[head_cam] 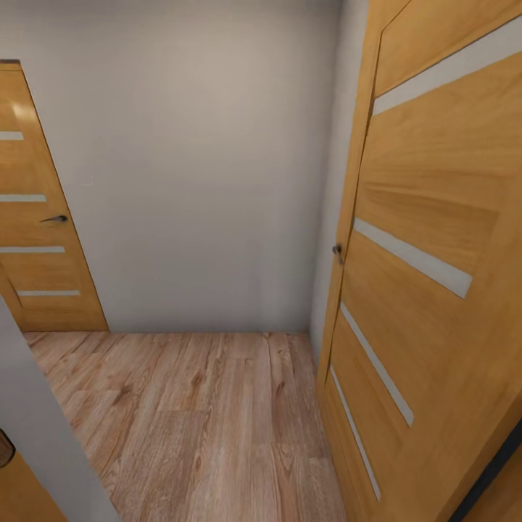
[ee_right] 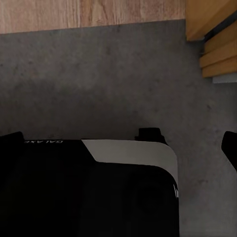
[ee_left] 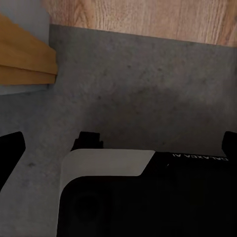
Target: Move the two storage containers from the living room to the garage. In the garage, place one container on the floor and stack the other container on top of it (either order is fine).
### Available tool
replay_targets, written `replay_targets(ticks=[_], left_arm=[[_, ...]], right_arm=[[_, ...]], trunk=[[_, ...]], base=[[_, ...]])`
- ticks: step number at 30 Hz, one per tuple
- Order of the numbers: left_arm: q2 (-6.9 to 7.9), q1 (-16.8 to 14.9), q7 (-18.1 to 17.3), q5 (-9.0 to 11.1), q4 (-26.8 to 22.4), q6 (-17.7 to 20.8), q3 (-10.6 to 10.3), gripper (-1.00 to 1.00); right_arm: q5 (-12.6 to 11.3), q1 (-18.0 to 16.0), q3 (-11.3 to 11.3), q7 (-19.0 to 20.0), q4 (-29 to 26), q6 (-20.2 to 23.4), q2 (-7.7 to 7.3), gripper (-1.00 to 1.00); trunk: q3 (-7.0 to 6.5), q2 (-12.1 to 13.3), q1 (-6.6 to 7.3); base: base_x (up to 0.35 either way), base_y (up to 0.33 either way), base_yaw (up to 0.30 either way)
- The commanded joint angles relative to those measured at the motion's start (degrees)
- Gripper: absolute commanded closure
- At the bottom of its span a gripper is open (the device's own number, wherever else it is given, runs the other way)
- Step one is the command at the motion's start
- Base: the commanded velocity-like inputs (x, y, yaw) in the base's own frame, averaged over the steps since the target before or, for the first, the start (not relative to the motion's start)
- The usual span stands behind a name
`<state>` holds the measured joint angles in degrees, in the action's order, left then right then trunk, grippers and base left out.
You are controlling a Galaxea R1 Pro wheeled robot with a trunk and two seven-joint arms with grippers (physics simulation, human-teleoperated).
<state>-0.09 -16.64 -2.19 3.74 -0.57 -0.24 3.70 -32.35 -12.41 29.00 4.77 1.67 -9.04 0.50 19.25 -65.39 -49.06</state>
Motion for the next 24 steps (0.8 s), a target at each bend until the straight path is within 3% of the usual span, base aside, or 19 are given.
replay_targets(ticks=[1, 14, 24], left_arm=[[0.00, -0.02, -0.21, 0.39, 0.03, -0.02, 0.34, -1.00], [0.01, -0.02, -0.20, 0.48, 0.01, -0.02, 0.34, -1.00], [0.01, -0.05, -0.18, 0.48, -0.02, -0.02, 0.34, -1.00]], right_arm=[[-0.61, -0.07, 0.35, 0.33, 0.18, -0.32, 0.03, -1.00], [-0.58, -0.07, 0.35, 0.33, 0.18, -0.28, 0.09, -1.00], [-0.53, -0.07, 0.35, 0.33, 0.18, -0.28, 0.03, -1.00]], trunk=[[0.06, -0.04, 0.00], [0.06, -0.04, 0.00], [0.06, -0.04, 0.00]], base=[[0.006, -0.004, 0.000], [0.001, -0.001, 0.009], [0.000, 0.000, 0.218]])
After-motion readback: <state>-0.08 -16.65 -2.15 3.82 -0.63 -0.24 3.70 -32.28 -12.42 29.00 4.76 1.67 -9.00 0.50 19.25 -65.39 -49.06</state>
